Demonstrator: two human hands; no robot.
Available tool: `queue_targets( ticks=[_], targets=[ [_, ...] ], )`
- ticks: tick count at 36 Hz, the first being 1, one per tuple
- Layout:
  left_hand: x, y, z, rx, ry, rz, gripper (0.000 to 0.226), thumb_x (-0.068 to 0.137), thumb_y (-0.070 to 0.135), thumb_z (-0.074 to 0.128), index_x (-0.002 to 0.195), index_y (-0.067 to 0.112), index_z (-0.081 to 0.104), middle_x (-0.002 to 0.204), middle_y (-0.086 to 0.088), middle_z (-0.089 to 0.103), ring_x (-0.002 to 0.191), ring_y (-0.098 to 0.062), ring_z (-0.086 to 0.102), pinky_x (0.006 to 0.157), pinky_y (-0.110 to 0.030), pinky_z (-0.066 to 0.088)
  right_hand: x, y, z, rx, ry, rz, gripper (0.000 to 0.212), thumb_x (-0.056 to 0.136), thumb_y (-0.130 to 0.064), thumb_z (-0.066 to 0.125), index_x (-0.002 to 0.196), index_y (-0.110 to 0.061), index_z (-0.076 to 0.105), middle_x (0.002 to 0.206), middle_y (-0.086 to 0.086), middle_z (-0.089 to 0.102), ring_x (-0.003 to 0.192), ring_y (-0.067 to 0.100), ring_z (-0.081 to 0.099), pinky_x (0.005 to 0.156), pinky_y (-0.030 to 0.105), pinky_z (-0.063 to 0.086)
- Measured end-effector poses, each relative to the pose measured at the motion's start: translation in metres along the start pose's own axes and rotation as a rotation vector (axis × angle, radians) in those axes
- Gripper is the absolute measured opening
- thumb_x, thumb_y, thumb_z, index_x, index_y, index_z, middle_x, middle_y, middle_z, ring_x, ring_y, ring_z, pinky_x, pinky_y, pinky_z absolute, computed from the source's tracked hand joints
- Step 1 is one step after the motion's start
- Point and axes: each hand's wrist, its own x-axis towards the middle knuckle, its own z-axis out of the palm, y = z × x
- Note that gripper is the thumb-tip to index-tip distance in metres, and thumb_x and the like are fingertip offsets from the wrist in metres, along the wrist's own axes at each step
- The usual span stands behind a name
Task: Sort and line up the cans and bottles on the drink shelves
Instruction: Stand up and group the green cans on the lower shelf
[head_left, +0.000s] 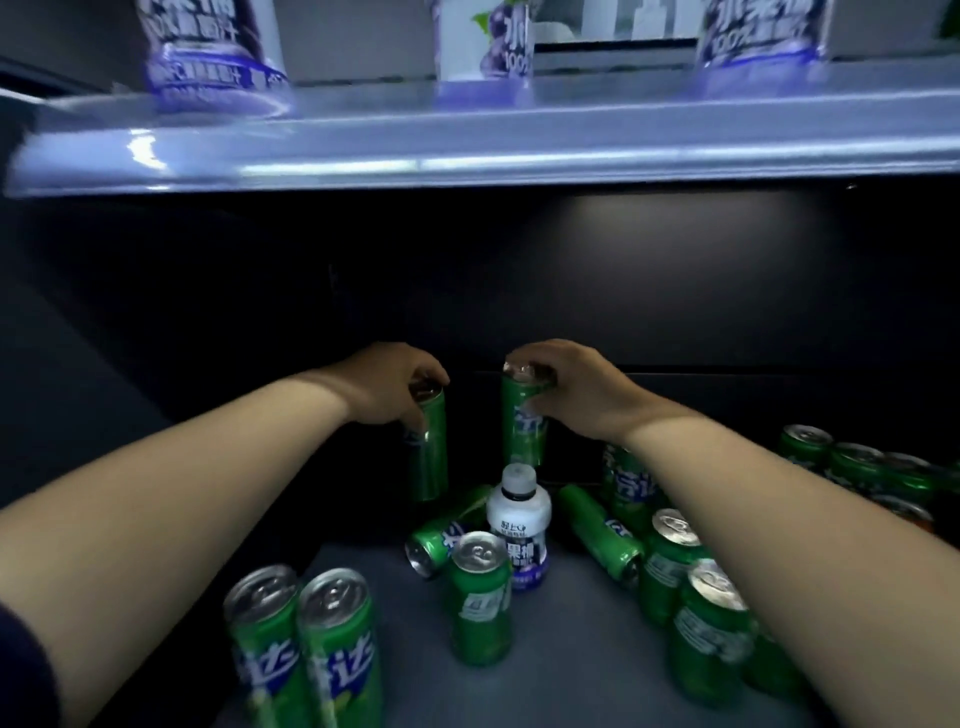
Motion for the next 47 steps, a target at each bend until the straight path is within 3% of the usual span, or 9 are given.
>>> queue_targets(
  ticks=[9,13,18,22,27,30,37,40,47],
  targets=[
    [-0.072,0.055,-0.028,-0.033,0.042,-0.061,0.067,0.068,0.033,0.089,0.13,0.032,0.062,0.12,0.008,0.065,0.103,-0.008,0.06,0.085,-0.02,0.045,-0.059,-0.038,-0.045,0.078,0.045,-0.087,0.053,0.08,-0.022,0.082,0.129,-0.031,0.064,0.131,-0.011,0.059,0.116,0.005,0.055,0.097,0.017,0.04],
    [-0.104,0.072,-0.023,-0.075,0.072,-0.067,0.067,0.07,0.033,0.089,0.131,0.027,0.062,0.131,0.007,0.061,0.116,-0.01,0.056,0.092,-0.021,0.041,-0.093,-0.048,-0.046,0.213,-0.007,-0.091,0.053,0.08,-0.021,0.084,0.129,-0.026,0.064,0.123,-0.014,0.062,0.089,-0.017,0.055,0.08,0.005,0.039],
    [-0.134,0.09,-0.018,-0.135,0.06,-0.112,0.062,0.07,0.035,0.089,0.127,0.031,0.064,0.114,0.006,0.065,0.098,-0.011,0.062,0.085,-0.028,0.048,-0.126,-0.062,-0.035,0.22,-0.141,-0.083,0.051,0.078,-0.028,0.085,0.124,-0.034,0.063,0.12,-0.012,0.064,0.099,0.006,0.062,0.086,0.03,0.052],
    [-0.148,0.091,-0.023,-0.136,0.075,-0.114,0.062,0.07,0.033,0.089,0.126,0.032,0.064,0.113,0.005,0.063,0.097,-0.013,0.061,0.086,-0.03,0.048,-0.137,-0.075,-0.031,0.146,-0.196,-0.115,0.05,0.08,-0.028,0.084,0.124,-0.033,0.061,0.114,-0.013,0.062,0.072,-0.021,0.051,0.064,0.009,0.037],
    [-0.153,0.078,-0.032,-0.118,0.098,-0.112,0.063,0.071,0.028,0.088,0.129,0.028,0.063,0.123,0.002,0.063,0.105,-0.016,0.061,0.089,-0.03,0.049,-0.13,-0.09,-0.028,0.182,-0.17,-0.102,0.048,0.077,-0.031,0.085,0.117,-0.041,0.059,0.113,-0.01,0.065,0.088,0.019,0.066,0.08,0.04,0.056],
    [-0.153,0.062,-0.039,-0.106,0.106,-0.125,0.063,0.072,0.028,0.088,0.13,0.028,0.062,0.125,0.001,0.062,0.106,-0.016,0.06,0.091,-0.031,0.05,-0.119,-0.102,-0.028,0.19,-0.145,-0.099,0.046,0.079,-0.028,0.084,0.114,-0.043,0.058,0.113,-0.007,0.065,0.087,0.029,0.067,0.079,0.045,0.059],
    [-0.143,0.015,-0.034,-0.131,0.044,-0.149,0.064,0.073,0.023,0.088,0.131,0.023,0.062,0.128,0.002,0.063,0.105,-0.009,0.057,0.085,-0.023,0.045,-0.081,-0.117,-0.001,0.229,-0.141,-0.084,0.045,0.081,-0.022,0.084,0.114,-0.038,0.058,0.116,-0.013,0.061,0.075,-0.009,0.055,0.072,0.024,0.047],
    [-0.136,-0.006,-0.022,-0.118,0.016,-0.182,0.064,0.071,0.026,0.089,0.129,0.023,0.063,0.126,0.001,0.065,0.108,-0.013,0.061,0.088,-0.026,0.048,-0.064,-0.116,0.024,0.279,-0.15,-0.06,0.044,0.078,-0.019,0.085,0.111,-0.036,0.06,0.113,-0.013,0.064,0.1,0.004,0.062,0.085,0.034,0.055],
    [-0.125,-0.044,0.019,-0.09,-0.098,-0.201,0.065,0.069,0.031,0.09,0.128,0.023,0.064,0.124,0.002,0.066,0.11,-0.016,0.062,0.091,-0.027,0.05,-0.043,-0.116,0.075,0.323,-0.21,0.027,0.046,0.076,-0.012,0.086,0.111,-0.028,0.061,0.11,-0.013,0.064,0.105,0.008,0.063,0.092,0.036,0.056]
  ],
)
